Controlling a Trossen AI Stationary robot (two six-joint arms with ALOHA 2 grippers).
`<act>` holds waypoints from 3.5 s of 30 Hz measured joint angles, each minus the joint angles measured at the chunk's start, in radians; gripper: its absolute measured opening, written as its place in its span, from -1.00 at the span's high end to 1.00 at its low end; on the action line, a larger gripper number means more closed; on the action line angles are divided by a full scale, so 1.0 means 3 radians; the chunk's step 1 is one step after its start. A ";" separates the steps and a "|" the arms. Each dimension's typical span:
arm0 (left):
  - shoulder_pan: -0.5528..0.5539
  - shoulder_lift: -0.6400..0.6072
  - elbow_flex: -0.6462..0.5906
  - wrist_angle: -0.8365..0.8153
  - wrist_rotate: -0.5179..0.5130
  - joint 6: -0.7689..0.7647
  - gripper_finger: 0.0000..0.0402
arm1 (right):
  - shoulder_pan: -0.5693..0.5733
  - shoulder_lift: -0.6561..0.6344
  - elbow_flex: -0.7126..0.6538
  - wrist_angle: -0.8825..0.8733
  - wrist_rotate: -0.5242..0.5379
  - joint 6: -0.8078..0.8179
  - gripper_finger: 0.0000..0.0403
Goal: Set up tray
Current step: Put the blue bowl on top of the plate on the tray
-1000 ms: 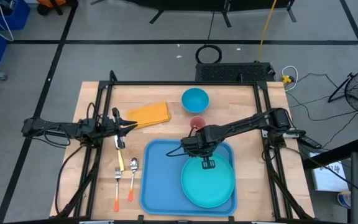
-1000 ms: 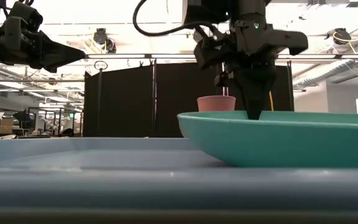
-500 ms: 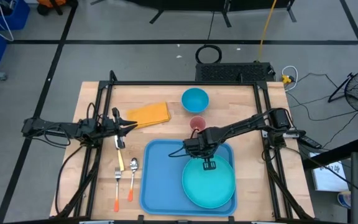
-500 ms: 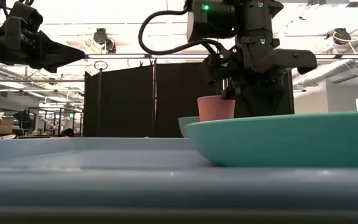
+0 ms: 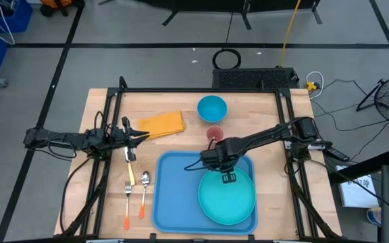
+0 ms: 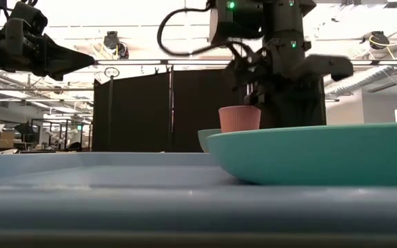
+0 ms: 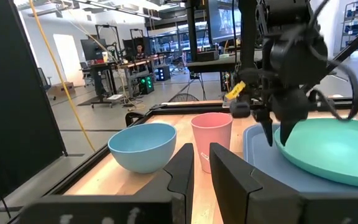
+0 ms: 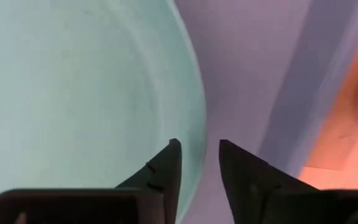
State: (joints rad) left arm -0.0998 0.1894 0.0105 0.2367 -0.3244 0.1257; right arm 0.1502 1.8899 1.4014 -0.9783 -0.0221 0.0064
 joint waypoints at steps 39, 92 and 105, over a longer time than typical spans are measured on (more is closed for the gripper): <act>0.0001 0.0000 0.0000 -0.0073 -0.0434 -0.0046 0.72 | -0.0670 -0.4542 -0.3487 0.3794 -0.0362 -0.0068 1.00; 0.2049 0.7228 0.7527 -0.3598 0.1441 0.0703 -0.62 | -0.0720 -0.4552 -0.3992 0.4429 0.0334 -0.0500 1.00; 0.2086 0.7398 0.7527 -0.3961 0.1147 0.0497 -0.48 | -0.0720 -0.4550 -0.3992 0.4416 0.0334 -0.0501 1.00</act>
State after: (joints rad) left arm 0.5260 2.4089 2.2684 -0.9516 0.0197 0.2749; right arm -0.0659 0.5247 0.2039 0.3466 0.0780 -0.1441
